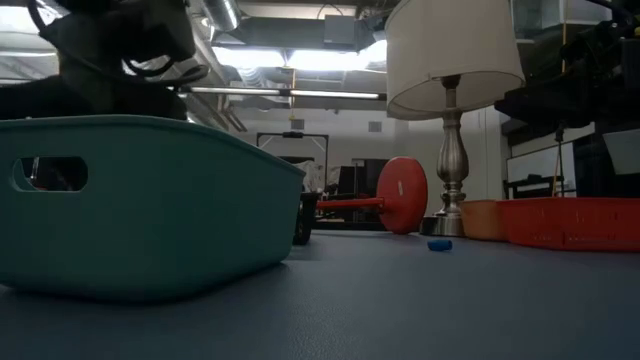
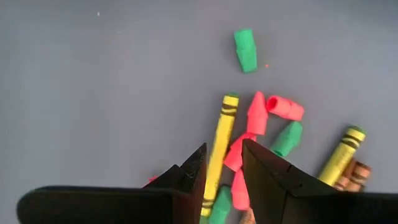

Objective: Sort crayons
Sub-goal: Put the green crayon into the black bin

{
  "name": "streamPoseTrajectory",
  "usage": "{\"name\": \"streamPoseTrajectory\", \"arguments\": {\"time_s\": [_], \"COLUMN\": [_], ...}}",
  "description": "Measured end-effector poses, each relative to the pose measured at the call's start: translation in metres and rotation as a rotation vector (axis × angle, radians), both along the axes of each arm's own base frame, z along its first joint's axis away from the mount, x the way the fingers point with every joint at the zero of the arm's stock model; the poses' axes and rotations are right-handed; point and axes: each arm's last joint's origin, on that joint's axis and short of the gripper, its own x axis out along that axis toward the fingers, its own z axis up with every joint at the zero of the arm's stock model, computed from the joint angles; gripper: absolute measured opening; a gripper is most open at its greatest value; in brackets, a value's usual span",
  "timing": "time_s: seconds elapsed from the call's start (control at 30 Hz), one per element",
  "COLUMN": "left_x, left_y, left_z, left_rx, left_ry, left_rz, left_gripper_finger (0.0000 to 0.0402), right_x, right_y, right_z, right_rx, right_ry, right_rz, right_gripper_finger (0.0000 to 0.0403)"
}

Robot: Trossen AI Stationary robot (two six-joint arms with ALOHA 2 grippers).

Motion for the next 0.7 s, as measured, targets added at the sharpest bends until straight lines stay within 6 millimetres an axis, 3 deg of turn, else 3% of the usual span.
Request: {"name": "streamPoseTrajectory", "arguments": {"time_s": [0.37, 0.7], "left_x": [-0.006, -0.007], "left_y": [0.001, 0.002], "left_z": [-0.023, -0.027], "left_rx": [-0.010, 0.013], "left_ry": [-0.096, -0.113], "left_rz": [0.002, 0.010], "left_gripper_finger": [0.0085, 0.0062], "right_x": [0.000, 0.000], "right_y": [0.000, 0.000], "right_z": [0.000, 0.000], "right_rx": [0.000, 0.000], "right_ry": [0.000, 0.000], "right_rz": [0.000, 0.000], "right_gripper_finger": [0.0147, 0.0147]}}
